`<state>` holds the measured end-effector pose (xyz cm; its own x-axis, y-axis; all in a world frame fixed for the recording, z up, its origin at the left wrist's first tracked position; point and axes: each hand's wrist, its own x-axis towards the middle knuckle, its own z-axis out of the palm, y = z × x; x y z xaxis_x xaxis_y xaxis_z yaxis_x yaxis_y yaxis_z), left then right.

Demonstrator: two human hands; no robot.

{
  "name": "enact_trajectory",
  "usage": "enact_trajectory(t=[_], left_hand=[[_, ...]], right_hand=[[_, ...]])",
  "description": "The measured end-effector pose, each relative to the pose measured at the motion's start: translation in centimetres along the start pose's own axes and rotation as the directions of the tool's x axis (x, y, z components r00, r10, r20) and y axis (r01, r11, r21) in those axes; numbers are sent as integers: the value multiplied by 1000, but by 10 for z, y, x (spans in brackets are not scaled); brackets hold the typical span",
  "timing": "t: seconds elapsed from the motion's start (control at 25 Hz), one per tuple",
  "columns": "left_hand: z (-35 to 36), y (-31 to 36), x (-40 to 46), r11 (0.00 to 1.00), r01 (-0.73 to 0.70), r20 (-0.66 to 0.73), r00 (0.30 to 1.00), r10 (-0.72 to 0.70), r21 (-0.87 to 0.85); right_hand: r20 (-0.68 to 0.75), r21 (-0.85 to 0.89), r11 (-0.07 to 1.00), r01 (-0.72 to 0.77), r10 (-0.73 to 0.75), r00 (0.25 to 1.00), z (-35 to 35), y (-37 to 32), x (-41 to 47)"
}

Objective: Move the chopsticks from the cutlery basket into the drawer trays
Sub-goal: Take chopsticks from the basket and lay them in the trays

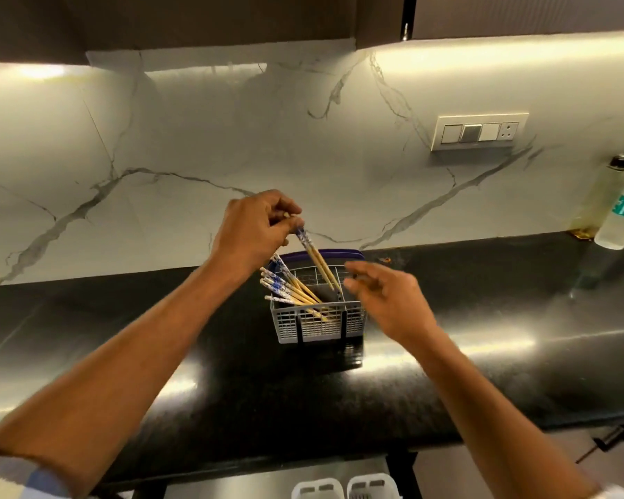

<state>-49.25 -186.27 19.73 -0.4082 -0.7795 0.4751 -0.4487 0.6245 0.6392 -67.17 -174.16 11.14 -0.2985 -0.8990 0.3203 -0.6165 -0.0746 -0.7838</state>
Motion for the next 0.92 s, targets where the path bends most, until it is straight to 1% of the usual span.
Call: enact_trajectory(t=[0.08,0.2,0.28,0.4,0.52,0.72,0.8,0.92], left_hand=[[-10,22,2,998,-46,62,997,49,-41],[-20,42,8,992,-93,102,990,102,-89],[-28,50,14,987,-108,101,988,121,-122],[-38,61,21,976,-122,107,984,143,-180],[-41,70,22,962,-138,110,980,167,-236],[-37,79,23,918,-131,111,977,184,-373],[-36,83,22,896,-135,100,976,194,-424],[-37,85,20,883,-170,73,972,224,-438]], right_hand=[[-23,16,999,46,-46,999,-13,-22,21],[6,-70,995,77,-77,997,-23,-45,41],[25,-45,995,91,-90,996,-25,-54,44],[6,6,992,127,-127,992,-26,-60,39],[-5,99,984,149,-149,989,-31,-69,35],[65,352,931,98,-128,990,-38,-87,32],[93,392,916,87,-134,987,-41,-92,30],[130,451,890,72,-145,981,-45,-95,27]])
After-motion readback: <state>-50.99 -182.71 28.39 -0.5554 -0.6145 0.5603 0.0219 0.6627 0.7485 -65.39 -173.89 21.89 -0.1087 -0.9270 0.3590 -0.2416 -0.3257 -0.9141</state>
